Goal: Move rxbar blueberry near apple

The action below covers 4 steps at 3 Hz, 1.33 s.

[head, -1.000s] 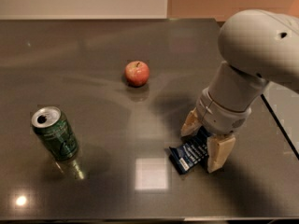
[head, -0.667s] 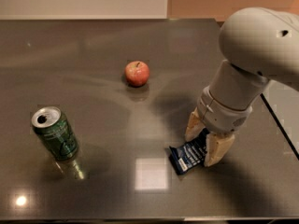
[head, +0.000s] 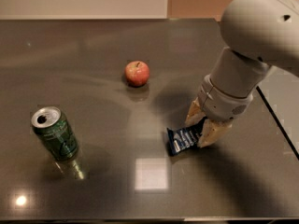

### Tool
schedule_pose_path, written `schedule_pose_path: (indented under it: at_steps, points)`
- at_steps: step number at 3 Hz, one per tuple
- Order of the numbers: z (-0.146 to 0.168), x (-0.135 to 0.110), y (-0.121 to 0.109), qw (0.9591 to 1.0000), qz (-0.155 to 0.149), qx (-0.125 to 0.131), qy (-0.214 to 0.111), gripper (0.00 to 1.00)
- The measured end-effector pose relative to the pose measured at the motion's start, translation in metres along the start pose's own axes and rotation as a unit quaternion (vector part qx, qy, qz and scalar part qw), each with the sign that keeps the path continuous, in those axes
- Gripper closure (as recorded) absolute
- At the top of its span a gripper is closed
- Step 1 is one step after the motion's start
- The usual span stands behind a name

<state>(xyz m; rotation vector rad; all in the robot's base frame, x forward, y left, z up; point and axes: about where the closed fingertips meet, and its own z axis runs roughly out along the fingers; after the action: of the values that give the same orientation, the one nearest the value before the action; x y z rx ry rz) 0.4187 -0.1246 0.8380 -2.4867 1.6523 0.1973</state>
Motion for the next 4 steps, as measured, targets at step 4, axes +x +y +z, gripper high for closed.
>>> schedule_pose_path:
  at_steps: [4]
  points:
    - [-0.025, 0.024, -0.131, 0.9872, 0.146, 0.058, -0.029, 1.00]
